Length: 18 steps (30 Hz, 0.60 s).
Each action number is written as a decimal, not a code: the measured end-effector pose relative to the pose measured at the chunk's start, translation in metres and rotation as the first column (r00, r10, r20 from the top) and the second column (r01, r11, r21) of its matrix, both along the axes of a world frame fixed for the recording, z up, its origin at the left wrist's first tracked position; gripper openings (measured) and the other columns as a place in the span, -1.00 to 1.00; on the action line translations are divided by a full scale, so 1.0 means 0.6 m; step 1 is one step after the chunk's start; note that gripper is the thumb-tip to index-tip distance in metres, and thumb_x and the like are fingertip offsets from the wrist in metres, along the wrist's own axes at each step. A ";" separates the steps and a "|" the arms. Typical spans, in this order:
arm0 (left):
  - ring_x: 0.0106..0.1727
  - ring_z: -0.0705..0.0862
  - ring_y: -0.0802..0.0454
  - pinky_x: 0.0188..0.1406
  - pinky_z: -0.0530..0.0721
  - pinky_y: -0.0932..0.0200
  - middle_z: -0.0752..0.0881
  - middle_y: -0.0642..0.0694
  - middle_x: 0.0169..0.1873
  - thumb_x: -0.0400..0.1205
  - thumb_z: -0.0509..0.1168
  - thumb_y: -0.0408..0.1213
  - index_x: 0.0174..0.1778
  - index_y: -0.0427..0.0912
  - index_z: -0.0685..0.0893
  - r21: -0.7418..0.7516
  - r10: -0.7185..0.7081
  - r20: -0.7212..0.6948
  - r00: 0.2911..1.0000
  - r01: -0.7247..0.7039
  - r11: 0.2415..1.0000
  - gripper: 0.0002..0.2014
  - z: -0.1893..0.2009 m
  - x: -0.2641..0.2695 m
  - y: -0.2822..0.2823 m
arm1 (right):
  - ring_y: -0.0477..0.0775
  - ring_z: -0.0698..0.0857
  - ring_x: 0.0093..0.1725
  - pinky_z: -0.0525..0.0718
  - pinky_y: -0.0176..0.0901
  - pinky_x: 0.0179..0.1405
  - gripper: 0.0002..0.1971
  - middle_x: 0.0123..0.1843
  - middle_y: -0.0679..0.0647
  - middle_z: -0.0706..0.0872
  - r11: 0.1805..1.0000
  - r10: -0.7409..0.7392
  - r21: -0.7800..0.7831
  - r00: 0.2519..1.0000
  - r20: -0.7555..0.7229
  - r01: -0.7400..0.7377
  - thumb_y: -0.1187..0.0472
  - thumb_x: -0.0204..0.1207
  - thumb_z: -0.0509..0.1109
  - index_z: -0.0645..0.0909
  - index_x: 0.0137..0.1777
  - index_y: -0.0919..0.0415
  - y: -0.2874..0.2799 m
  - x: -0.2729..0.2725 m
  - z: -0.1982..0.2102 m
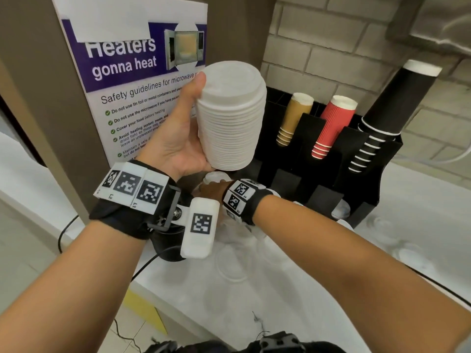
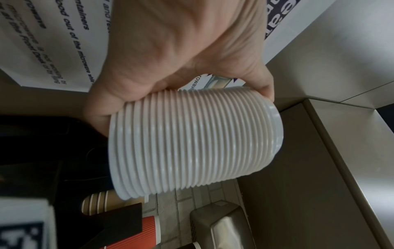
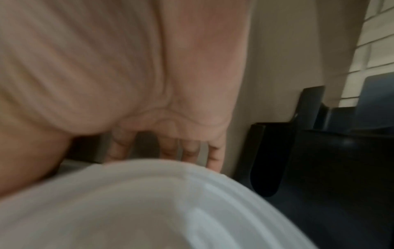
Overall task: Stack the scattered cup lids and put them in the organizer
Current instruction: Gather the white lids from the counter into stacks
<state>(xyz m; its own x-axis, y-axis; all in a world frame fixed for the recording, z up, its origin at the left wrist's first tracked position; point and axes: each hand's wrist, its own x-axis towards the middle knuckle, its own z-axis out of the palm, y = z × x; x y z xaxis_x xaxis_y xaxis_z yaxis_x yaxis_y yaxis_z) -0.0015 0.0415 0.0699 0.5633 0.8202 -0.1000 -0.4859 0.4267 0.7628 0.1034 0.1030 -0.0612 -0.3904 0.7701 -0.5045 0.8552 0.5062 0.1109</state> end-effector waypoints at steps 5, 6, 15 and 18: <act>0.26 0.70 -0.37 0.19 0.60 -0.47 0.70 -0.24 0.31 -0.14 0.72 0.09 0.47 -0.08 0.54 -0.028 0.002 0.026 1.000 -0.001 1.000 0.16 0.005 0.004 0.007 | 0.04 0.48 0.27 0.51 -0.09 0.32 -0.21 0.20 -0.02 0.56 0.968 -0.060 -0.245 0.997 -0.050 0.046 0.06 0.33 0.63 0.35 0.53 0.10 -0.038 0.031 0.054; 0.27 0.69 -0.37 0.20 0.59 -0.46 0.70 -0.24 0.31 -0.12 0.71 0.08 0.47 -0.09 0.54 -0.035 -0.004 0.035 0.999 0.005 0.999 0.15 0.006 0.005 0.008 | 0.07 0.45 0.37 0.51 -0.09 0.33 -0.18 0.38 0.04 0.50 0.959 -0.102 -0.274 0.991 -0.088 0.075 0.11 0.33 0.63 0.31 0.56 0.07 -0.047 0.044 0.059; 0.26 0.70 -0.37 0.19 0.60 -0.41 0.72 -0.25 0.28 0.19 0.54 0.19 0.42 -0.13 0.55 -0.046 -0.037 0.060 0.998 0.040 0.998 -0.11 0.014 0.013 0.013 | 0.13 0.40 0.52 0.48 0.06 0.45 -0.07 0.57 0.03 0.33 0.944 -0.231 -0.268 0.966 -0.118 0.193 -0.22 0.27 0.60 0.23 0.59 -0.12 -0.057 0.096 0.073; 0.24 0.70 -0.39 0.17 0.60 -0.46 0.72 -0.28 0.27 0.04 0.62 0.15 0.41 -0.14 0.56 -0.034 -0.022 0.036 0.999 0.023 0.999 -0.01 0.016 0.011 0.013 | 0.21 0.43 0.48 0.47 0.11 0.43 -0.24 0.50 0.13 0.40 0.969 -0.240 0.011 0.956 -0.170 0.245 -0.25 0.41 0.46 0.34 0.55 0.01 -0.004 0.076 0.061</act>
